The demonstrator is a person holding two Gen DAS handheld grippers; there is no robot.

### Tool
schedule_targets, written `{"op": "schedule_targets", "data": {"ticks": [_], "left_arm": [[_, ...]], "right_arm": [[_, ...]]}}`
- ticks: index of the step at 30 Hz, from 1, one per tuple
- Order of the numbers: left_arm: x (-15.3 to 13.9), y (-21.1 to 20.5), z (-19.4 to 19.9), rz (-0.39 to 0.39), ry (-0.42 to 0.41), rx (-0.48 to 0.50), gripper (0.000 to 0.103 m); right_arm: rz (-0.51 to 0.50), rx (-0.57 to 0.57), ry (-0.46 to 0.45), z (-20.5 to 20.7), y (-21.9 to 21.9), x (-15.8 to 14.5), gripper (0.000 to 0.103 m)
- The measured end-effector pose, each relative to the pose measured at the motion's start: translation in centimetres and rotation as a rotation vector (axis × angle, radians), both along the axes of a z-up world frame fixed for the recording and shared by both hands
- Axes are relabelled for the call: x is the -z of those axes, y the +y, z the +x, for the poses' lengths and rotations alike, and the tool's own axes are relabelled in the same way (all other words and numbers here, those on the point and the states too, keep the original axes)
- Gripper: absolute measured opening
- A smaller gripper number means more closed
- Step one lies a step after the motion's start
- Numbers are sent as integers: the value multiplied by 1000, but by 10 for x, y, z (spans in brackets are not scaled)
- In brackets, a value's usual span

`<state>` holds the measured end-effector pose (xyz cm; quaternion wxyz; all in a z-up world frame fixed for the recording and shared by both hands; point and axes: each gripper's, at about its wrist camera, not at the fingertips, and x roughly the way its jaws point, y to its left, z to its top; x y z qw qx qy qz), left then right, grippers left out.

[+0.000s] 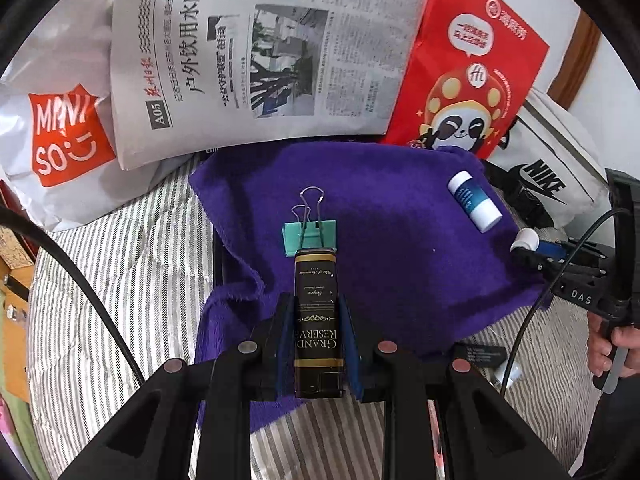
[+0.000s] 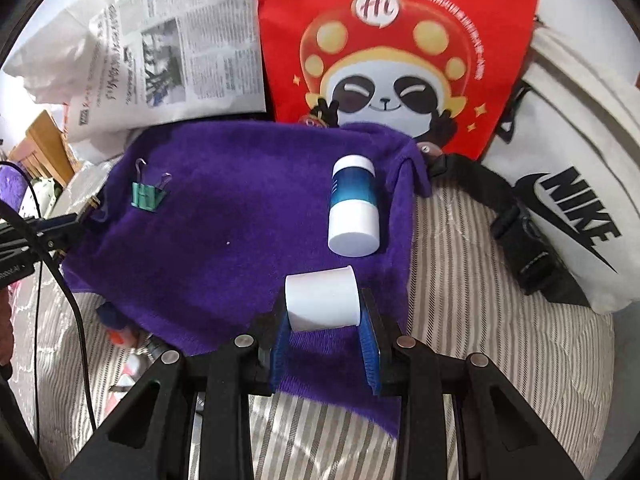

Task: Organize rigid objects
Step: 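Carry the black bottle and the white cap over the purple towel with both grippers, then open right gripper to drop white cap while left gripper sets black bottle down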

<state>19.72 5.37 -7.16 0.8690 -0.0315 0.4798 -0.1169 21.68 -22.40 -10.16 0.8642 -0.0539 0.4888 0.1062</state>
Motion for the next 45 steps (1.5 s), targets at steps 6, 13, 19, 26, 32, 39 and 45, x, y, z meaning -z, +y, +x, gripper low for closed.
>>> {"op": "schedule_targets", "data": {"ticks": [6, 13, 19, 26, 32, 39, 45], "left_arm": [[15, 4, 16, 4, 32, -13, 22], [32, 7, 24, 27, 67, -23, 22], [38, 4, 26, 49, 74, -13, 22], [43, -7, 28, 106, 84, -10, 23], [43, -17, 31, 145, 103, -10, 25], [43, -26, 28, 148, 154, -3, 43], [21, -22, 1, 142, 119, -36, 43]], "right_arm": [[-25, 0, 42, 12, 6, 17, 32], [-51, 7, 57, 18, 8, 28, 32], [-37, 12, 56, 19, 10, 31, 32], [-44, -13, 45, 17, 11, 35, 32], [-42, -35, 43, 15, 12, 34, 33], [-37, -68, 75, 5, 15, 30, 52], [-14, -30, 61, -19, 4, 15, 53]]}}
